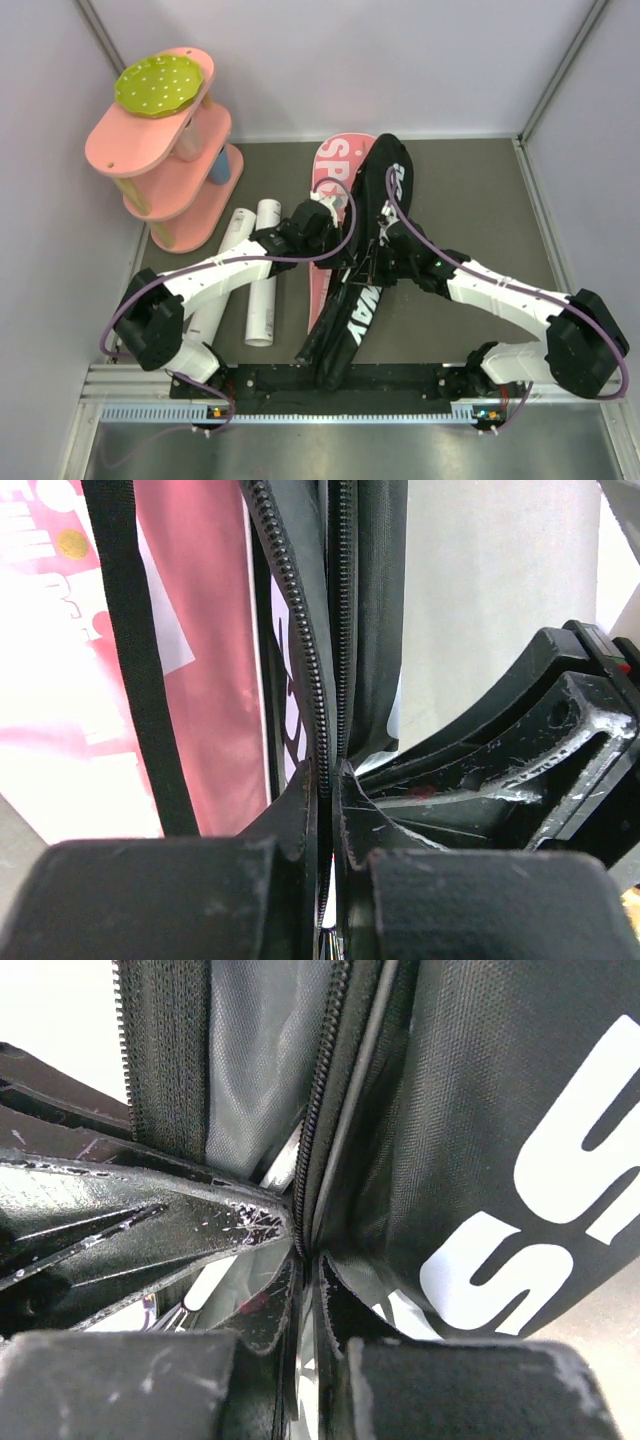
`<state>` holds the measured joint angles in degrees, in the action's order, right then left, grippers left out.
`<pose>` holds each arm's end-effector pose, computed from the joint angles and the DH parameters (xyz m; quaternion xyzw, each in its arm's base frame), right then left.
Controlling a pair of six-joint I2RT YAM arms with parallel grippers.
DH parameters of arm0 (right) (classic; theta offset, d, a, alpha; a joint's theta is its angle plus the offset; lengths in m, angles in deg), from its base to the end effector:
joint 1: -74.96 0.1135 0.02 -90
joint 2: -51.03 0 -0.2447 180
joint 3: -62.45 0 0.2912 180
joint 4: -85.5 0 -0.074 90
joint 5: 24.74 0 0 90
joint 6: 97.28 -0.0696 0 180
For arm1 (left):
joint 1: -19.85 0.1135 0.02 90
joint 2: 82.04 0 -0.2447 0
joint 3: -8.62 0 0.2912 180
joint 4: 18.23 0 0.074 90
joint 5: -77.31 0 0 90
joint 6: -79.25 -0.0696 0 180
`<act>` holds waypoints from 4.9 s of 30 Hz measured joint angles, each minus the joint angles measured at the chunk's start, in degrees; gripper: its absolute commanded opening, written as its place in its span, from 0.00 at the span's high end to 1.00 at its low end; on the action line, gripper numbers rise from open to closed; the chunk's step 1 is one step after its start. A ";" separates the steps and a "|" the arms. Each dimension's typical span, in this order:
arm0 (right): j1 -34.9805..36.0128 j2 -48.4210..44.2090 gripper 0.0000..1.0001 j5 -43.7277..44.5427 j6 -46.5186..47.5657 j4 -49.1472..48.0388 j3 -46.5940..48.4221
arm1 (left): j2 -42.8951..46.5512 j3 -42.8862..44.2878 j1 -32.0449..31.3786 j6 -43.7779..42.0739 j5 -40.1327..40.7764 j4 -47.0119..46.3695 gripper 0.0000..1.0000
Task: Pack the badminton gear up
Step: Adjust the racket bag at the center of the board.
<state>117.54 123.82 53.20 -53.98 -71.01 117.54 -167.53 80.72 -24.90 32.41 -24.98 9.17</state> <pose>0.2346 0.2353 0.1652 -0.0108 0.9066 0.3568 0.2252 0.2676 -0.2862 0.1972 0.0571 0.9033 -0.3574 0.2305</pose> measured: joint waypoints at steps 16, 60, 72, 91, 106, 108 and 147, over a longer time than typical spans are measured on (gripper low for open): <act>-6.56 -8.98 1.00 -18.38 -9.70 -24.26 -12.61 | -0.37 3.34 -3.13 -3.91 14.91 6.78 0.63; -7.61 -7.15 1.00 -28.46 -14.23 -35.93 -18.95 | -0.63 -13.22 3.78 1.81 -9.60 -12.72 1.00; -8.20 -17.64 1.00 -20.37 11.15 0.50 -2.60 | 8.61 7.78 -2.38 -8.22 -3.41 4.39 1.00; -11.45 -16.85 1.00 -12.50 18.75 18.93 -1.99 | 6.58 -0.20 2.29 -12.28 0.87 8.46 1.00; -9.97 -9.84 1.00 -15.85 18.23 19.82 5.14 | 4.22 -3.41 2.40 -11.47 -5.86 3.58 1.00; -10.49 -8.59 1.00 -15.04 18.21 19.71 1.79 | 4.59 -3.41 2.27 -11.15 -6.49 3.63 1.00; 7.52 -16.70 0.45 -0.98 11.06 26.77 11.78 | 7.32 -6.01 2.23 -9.33 -8.33 0.28 1.00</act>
<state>125.06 107.13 52.22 -42.92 -44.24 129.32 -160.21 74.71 -22.67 23.08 -33.31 9.46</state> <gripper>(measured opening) 0.555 0.023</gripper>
